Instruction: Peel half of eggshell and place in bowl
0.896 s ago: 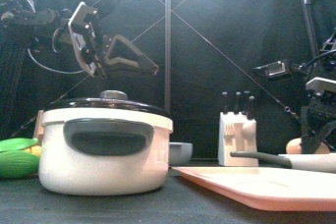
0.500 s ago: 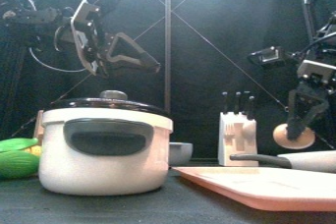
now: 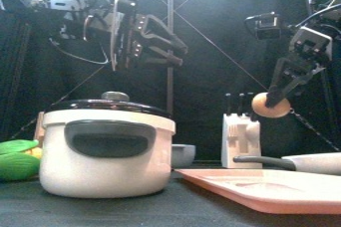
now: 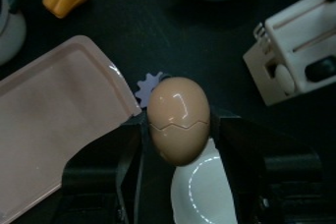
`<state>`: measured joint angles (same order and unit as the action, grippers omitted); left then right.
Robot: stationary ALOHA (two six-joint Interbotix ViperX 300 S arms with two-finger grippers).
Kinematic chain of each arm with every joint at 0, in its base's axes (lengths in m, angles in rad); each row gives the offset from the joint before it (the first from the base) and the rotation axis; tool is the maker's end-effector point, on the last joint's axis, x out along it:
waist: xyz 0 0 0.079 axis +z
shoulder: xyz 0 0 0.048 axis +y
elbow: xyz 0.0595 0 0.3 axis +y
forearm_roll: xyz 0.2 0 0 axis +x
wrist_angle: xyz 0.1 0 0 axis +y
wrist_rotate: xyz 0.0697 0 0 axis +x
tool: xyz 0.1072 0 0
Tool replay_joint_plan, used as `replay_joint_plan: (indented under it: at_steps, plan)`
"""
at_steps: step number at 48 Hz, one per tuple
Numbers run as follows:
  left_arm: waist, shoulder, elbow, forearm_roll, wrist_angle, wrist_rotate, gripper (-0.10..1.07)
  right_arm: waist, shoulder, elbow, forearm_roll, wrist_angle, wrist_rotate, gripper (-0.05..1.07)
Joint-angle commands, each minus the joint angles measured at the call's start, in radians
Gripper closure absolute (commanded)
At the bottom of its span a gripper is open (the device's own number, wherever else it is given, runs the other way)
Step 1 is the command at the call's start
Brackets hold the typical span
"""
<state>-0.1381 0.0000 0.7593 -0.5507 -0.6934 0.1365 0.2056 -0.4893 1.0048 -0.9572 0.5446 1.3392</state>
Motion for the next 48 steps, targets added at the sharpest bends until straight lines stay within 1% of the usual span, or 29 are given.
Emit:
replay_joint_plan:
  at_steps: [1, 7, 10, 13, 16, 21, 24, 31, 36, 48]
  plan:
    - [0.003, 0.026, -0.060, -0.049, -0.003, -0.026, 0.16, 0.014, -0.015, -0.034, -0.048, -0.003, -0.002, 0.42]
    - [0.005, 0.060, -0.106, -0.078, -0.002, -0.095, 0.12, 0.018, -0.009, -0.052, -0.097, -0.003, -0.002, 0.42]
    - [0.009, 0.077, -0.137, -0.087, 0.014, -0.155, 0.12, 0.018, -0.006, -0.063, -0.124, -0.003, -0.002, 0.42]
    - [0.011, 0.094, -0.158, -0.078, 0.038, -0.212, 0.12, 0.018, -0.002, -0.071, -0.146, -0.003, -0.002, 0.42]
    - [0.021, 0.112, -0.183, -0.046, 0.072, -0.267, 0.12, 0.018, 0.005, -0.078, -0.167, -0.008, -0.002, 0.42]
    - [0.046, 0.137, -0.218, 0.021, 0.107, -0.328, 0.12, 0.018, 0.020, -0.087, -0.193, -0.020, -0.002, 0.42]
    - [0.058, 0.152, -0.239, 0.074, 0.110, -0.362, 0.12, 0.018, 0.032, -0.094, -0.201, -0.023, -0.002, 0.42]
    - [0.097, 0.175, -0.272, 0.152, 0.110, -0.423, 0.12, 0.020, 0.057, -0.095, -0.206, -0.025, -0.002, 0.42]
    - [0.120, 0.193, -0.290, 0.178, 0.115, -0.463, 0.12, 0.021, 0.064, -0.100, -0.207, -0.026, -0.002, 0.42]
    - [0.149, 0.232, -0.311, 0.259, 0.118, -0.575, 0.12, 0.023, 0.064, -0.110, -0.225, -0.026, -0.002, 0.42]
